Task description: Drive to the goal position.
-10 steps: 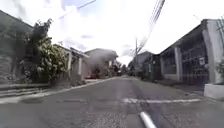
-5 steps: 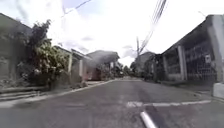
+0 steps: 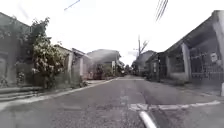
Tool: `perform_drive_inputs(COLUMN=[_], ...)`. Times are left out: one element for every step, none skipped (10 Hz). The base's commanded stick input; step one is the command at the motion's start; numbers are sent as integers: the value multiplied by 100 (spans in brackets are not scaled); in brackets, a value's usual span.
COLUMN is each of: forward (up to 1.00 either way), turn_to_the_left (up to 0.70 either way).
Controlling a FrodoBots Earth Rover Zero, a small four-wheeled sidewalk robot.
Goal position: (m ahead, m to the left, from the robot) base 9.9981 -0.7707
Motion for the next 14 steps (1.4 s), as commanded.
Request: perform_drive_inputs(forward=[50, 50, 50, 50, 50, 50, 50, 50, 50, 50, 50, 50, 50, 50], turn_to_the_left=[0, 0, 0, 0, 0, 0, 0, 0, 0, 0, 0, 0, 0, 0])
